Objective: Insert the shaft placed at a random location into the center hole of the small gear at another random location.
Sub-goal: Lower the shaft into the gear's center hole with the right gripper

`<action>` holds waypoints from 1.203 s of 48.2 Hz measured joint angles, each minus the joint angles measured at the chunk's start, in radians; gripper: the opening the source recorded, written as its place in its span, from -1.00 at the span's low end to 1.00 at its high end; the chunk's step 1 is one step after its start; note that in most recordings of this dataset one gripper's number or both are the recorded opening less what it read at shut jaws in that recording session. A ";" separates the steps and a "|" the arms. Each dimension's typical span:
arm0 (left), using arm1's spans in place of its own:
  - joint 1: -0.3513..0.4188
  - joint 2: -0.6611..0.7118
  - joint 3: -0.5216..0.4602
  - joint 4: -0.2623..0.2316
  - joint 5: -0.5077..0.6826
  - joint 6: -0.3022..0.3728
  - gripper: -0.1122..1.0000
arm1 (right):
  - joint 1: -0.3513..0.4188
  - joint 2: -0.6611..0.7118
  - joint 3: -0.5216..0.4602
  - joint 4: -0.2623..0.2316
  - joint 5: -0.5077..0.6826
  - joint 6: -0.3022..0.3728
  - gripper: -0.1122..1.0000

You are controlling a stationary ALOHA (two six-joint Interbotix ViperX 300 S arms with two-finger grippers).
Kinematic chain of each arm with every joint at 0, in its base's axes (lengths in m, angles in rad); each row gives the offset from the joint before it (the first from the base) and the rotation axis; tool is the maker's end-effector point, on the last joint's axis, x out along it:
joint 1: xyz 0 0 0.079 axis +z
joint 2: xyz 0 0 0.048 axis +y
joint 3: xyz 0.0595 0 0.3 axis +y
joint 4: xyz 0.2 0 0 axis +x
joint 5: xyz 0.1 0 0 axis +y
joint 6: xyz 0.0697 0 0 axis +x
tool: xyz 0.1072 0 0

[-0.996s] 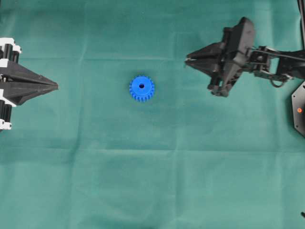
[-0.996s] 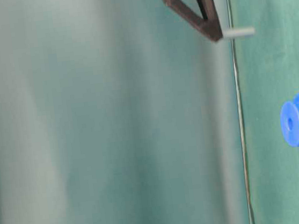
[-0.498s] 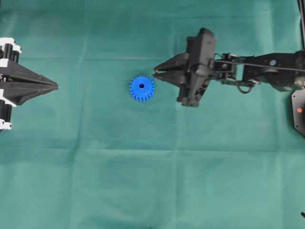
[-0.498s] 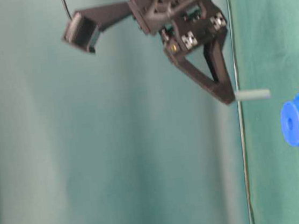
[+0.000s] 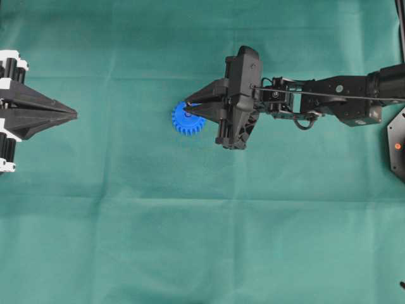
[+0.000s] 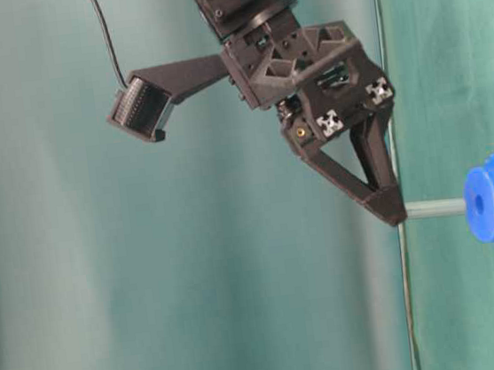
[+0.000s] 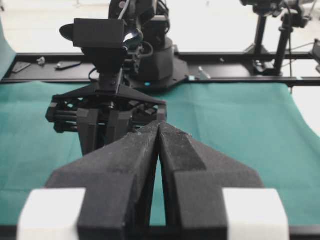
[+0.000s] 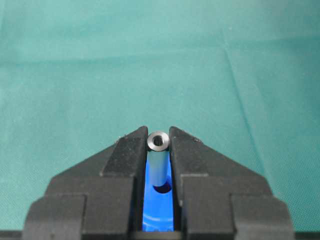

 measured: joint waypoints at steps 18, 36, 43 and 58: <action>0.000 0.002 0.000 -0.002 0.000 0.000 -0.80 | 0.000 0.003 0.000 0.000 -0.002 0.000 -0.56; 0.000 0.000 0.000 0.000 0.000 0.000 -0.80 | 0.000 0.038 -0.011 0.000 -0.003 0.000 -0.56; 0.000 0.000 0.000 0.000 0.000 0.000 -0.80 | 0.000 0.044 -0.014 0.000 -0.008 0.000 -0.56; 0.000 0.000 0.000 0.000 0.000 0.000 -0.80 | 0.002 0.044 -0.015 0.000 -0.009 0.000 -0.56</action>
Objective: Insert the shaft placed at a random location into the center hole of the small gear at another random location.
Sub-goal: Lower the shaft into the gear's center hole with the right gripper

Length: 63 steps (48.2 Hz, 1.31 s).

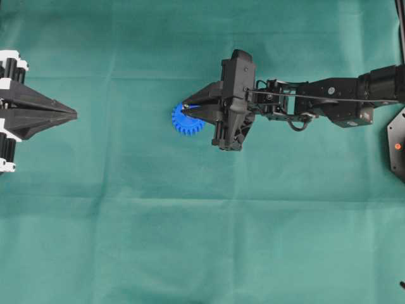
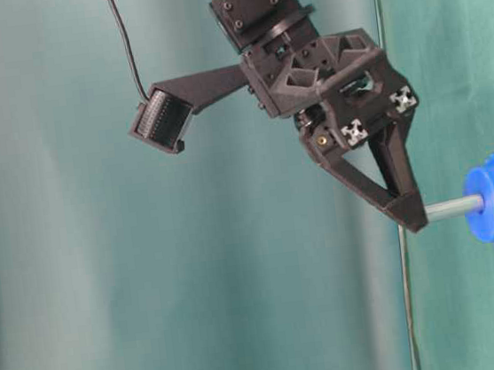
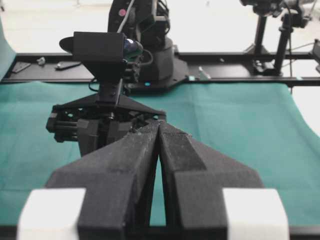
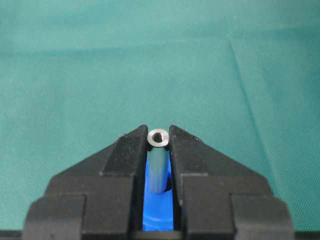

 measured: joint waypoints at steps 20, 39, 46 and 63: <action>0.000 0.000 0.000 -0.002 0.000 0.000 -0.80 | -0.002 -0.035 0.002 0.000 0.000 -0.035 -0.56; 0.000 0.002 0.000 -0.002 0.000 0.000 -0.80 | -0.002 -0.034 0.002 -0.002 0.000 -0.051 -0.56; 0.000 0.000 0.000 -0.002 0.000 -0.002 -0.80 | -0.002 -0.014 0.002 -0.002 -0.014 -0.051 -0.56; 0.000 0.002 0.000 -0.002 0.000 0.000 -0.80 | -0.006 0.049 0.002 0.000 -0.046 -0.052 -0.56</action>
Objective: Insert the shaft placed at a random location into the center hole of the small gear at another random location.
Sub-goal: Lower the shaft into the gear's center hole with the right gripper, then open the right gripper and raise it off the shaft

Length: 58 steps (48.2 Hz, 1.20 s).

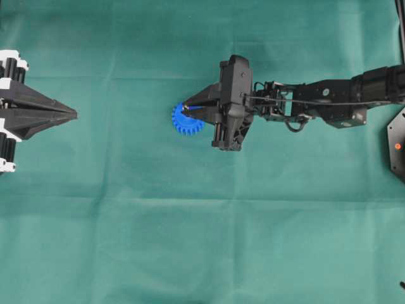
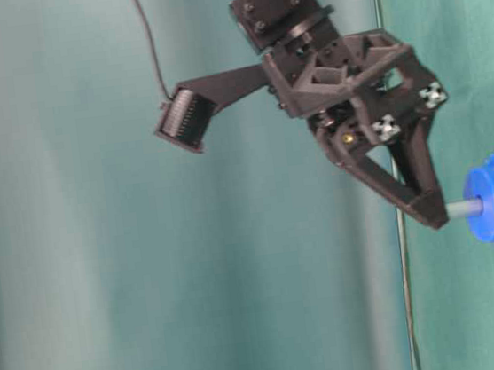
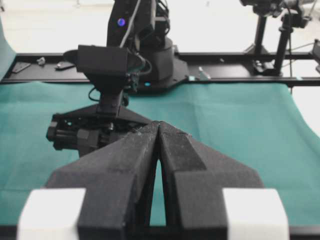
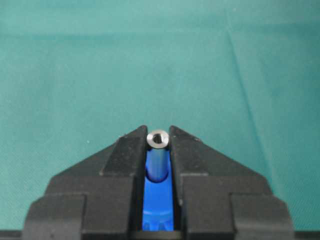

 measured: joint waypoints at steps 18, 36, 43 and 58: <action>0.000 -0.002 0.000 0.002 0.000 -0.002 -0.80 | 0.000 0.026 0.000 0.006 -0.003 0.002 -0.56; 0.000 -0.002 0.000 0.002 0.000 0.000 -0.80 | -0.002 0.031 0.000 0.006 0.025 0.002 -0.56; 0.000 -0.002 0.000 0.000 0.000 0.000 -0.80 | -0.002 0.031 0.000 0.006 0.029 0.000 -0.55; 0.002 0.000 0.000 0.000 0.000 0.000 -0.80 | -0.002 0.031 0.000 0.006 0.029 0.002 0.68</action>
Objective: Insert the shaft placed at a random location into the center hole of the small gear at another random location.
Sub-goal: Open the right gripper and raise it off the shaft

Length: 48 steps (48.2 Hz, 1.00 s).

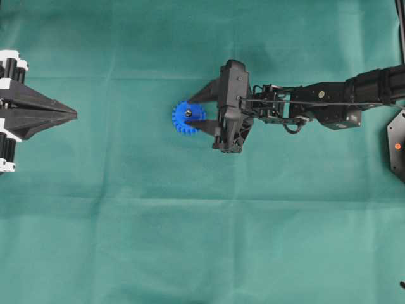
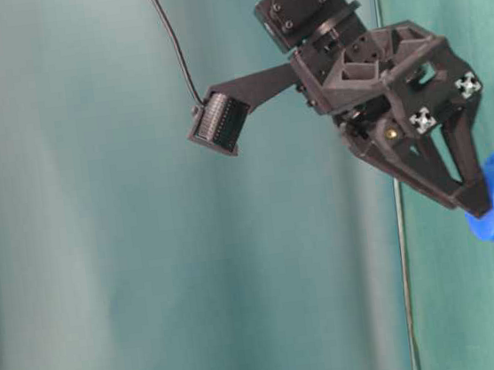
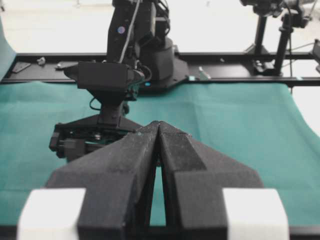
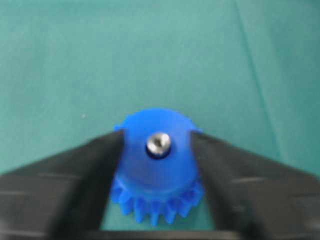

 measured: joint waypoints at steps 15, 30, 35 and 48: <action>-0.002 -0.002 0.000 0.002 0.000 -0.002 -0.80 | 0.000 -0.009 -0.008 0.000 0.000 0.000 0.54; -0.002 -0.002 0.000 0.000 0.000 -0.003 -0.80 | 0.000 -0.089 -0.009 -0.002 0.009 -0.002 0.54; -0.002 -0.002 0.000 0.002 0.000 -0.003 -0.80 | 0.000 -0.101 -0.009 -0.002 0.009 0.000 0.54; -0.002 -0.002 0.000 0.002 0.000 -0.003 -0.80 | 0.000 -0.109 0.003 0.000 0.009 -0.002 0.54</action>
